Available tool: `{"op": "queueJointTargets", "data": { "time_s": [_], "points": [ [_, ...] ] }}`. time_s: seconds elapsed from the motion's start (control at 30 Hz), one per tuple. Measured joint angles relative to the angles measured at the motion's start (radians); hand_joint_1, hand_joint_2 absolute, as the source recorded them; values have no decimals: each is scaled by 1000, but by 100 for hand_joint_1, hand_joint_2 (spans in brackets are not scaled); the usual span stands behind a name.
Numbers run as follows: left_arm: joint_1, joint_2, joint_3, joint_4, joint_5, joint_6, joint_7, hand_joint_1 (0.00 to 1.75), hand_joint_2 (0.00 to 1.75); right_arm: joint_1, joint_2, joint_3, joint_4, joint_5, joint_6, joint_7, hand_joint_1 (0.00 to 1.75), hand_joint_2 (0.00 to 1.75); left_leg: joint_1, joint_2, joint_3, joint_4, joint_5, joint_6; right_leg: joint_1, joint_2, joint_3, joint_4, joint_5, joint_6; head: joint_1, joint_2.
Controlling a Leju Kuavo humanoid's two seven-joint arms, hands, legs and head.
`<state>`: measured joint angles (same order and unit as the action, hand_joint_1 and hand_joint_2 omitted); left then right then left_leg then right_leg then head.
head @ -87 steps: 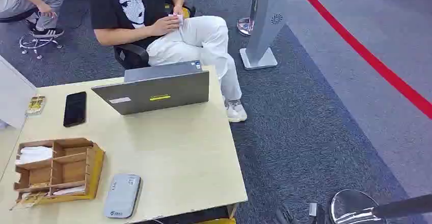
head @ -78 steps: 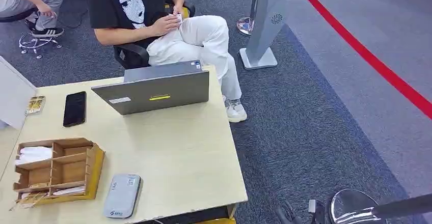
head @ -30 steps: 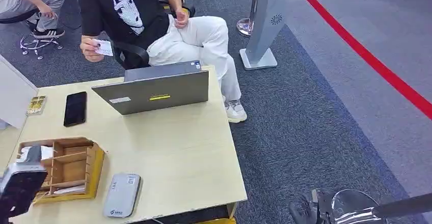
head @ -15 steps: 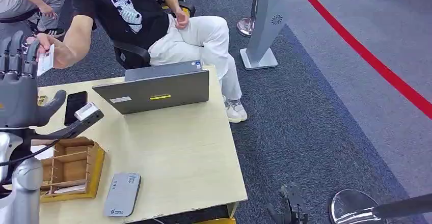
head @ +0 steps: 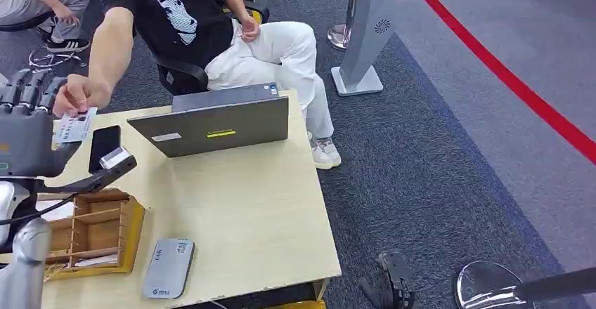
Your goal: Pass the card to the sensor for recognition and then transmit it.
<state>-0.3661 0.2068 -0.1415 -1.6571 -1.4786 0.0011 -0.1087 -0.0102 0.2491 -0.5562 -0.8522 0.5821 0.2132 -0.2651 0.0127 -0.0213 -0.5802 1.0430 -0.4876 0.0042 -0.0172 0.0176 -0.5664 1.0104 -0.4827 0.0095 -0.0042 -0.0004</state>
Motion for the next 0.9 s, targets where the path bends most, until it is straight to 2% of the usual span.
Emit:
{"op": "queueJointTargets", "data": {
  "time_s": [0.37,0.47,0.6,0.73,0.9],
  "points": [
    [41,19,9,-2,10,4,7,175,175,-2,-2,17,-1,-1,-10,0,0,175,0,0,-1,0,0,0,0,0,0,0,0,0,0,0],
    [66,14,14,-16,48,13,1,175,175,-2,-2,18,-2,-1,-11,0,0,175,0,0,-1,0,0,0,0,0,0,0,0,0,0,0],
    [185,-79,40,-159,195,58,-66,175,175,3,-1,13,-26,-40,9,14,0,175,-1,1,0,0,-1,1,-1,2,-1,-1,-1,1,0,0],
    [334,-156,39,-296,213,64,-103,175,175,10,2,-10,-57,-61,43,21,0,175,-2,3,-1,0,-3,2,-2,4,-2,-2,-1,1,2,0],
    [504,-212,-7,-341,195,61,-132,175,175,19,8,-55,-74,-68,83,5,0,175,-2,4,-1,0,-4,3,-2,4,-3,-2,-2,2,2,0]
  ]
}}
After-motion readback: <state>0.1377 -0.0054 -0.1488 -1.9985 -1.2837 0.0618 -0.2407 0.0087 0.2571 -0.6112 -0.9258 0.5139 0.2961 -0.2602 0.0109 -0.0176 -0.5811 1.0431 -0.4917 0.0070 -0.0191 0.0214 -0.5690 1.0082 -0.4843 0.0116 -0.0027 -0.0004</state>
